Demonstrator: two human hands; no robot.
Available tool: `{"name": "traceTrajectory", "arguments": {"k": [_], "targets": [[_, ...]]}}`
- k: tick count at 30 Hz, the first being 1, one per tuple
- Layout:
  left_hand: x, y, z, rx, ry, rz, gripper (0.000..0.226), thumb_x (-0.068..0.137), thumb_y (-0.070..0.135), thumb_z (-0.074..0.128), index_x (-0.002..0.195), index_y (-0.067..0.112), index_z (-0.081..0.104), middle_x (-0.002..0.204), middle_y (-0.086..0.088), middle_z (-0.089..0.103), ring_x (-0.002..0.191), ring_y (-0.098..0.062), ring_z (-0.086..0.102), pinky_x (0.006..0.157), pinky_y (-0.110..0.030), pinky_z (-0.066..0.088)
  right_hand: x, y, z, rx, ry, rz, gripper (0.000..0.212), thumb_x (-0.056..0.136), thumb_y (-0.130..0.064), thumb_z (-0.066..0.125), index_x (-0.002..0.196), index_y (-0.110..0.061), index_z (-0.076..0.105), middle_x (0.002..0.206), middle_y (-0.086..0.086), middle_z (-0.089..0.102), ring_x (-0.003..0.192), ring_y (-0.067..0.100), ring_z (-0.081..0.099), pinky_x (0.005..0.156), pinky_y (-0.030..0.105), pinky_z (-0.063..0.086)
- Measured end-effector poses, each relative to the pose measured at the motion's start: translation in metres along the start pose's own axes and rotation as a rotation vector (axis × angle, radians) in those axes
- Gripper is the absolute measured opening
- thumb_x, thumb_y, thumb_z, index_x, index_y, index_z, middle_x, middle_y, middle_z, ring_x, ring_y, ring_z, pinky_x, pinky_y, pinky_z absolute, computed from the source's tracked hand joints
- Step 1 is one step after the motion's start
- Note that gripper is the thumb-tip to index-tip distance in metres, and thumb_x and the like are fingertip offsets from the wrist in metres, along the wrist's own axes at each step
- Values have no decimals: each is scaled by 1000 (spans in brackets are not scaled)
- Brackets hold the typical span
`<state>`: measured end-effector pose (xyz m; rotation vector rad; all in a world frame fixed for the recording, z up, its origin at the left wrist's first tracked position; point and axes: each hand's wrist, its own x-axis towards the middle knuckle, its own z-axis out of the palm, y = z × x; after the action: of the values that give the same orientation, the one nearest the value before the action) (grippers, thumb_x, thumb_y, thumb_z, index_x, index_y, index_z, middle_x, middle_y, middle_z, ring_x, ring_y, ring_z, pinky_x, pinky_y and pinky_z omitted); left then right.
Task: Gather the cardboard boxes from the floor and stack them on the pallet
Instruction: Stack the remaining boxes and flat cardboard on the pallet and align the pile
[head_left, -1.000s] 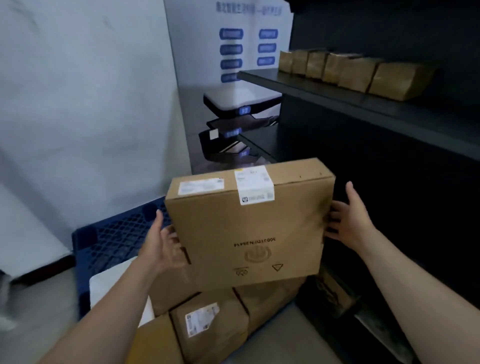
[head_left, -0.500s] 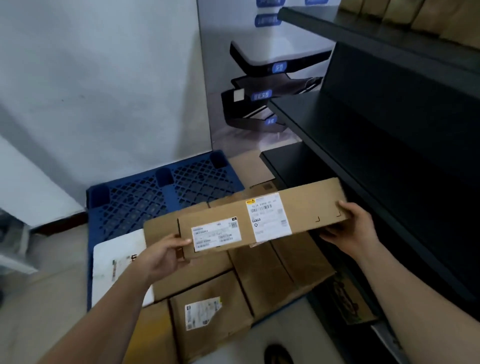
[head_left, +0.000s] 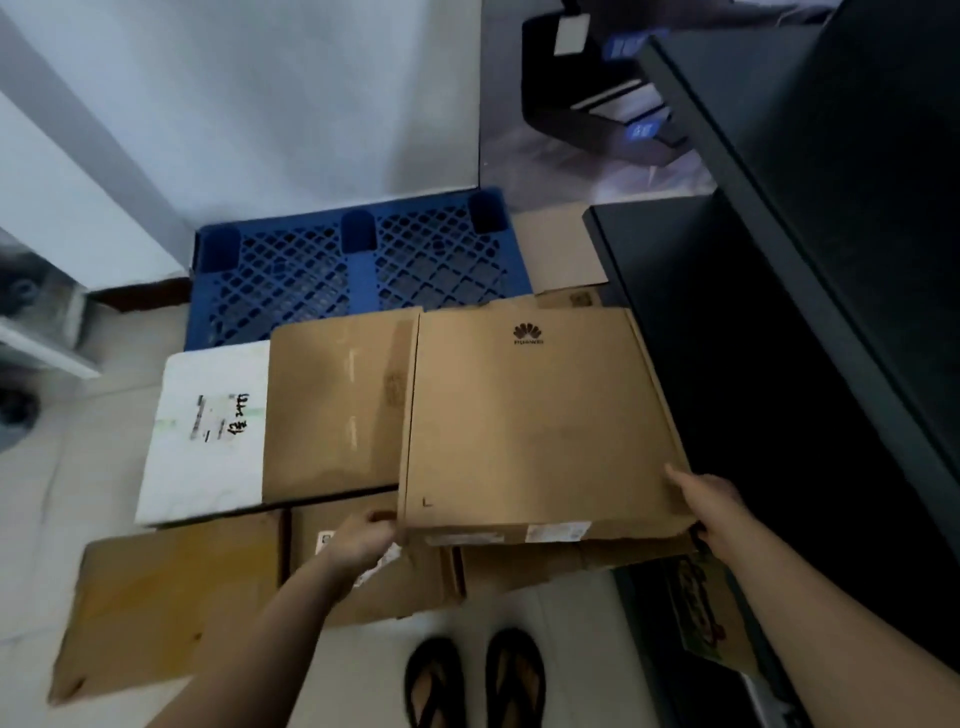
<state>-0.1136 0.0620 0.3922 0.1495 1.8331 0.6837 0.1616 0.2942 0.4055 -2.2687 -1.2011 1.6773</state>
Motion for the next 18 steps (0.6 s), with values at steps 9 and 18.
{"name": "traceTrajectory", "arguments": {"k": [9, 18], "targets": [[38, -50, 52, -41, 107, 31, 51, 84, 34, 67, 128, 11, 53, 97, -13, 69, 80, -19, 68, 71, -30, 50, 60, 58, 10, -111, 243, -160, 54, 93, -33, 57, 141, -16, 38, 138, 12, 49, 117, 32, 53, 89, 39, 45], [33, -48, 80, 79, 86, 42, 60, 81, 20, 73, 133, 0, 51, 82, -4, 68, 70, -7, 63, 50, -7, 44, 86, 78, -7, -214, 405, -175, 60, 90, -34, 60, 142, -15, 39, 141, 13, 46, 123, 36, 49, 98, 48, 46]]}}
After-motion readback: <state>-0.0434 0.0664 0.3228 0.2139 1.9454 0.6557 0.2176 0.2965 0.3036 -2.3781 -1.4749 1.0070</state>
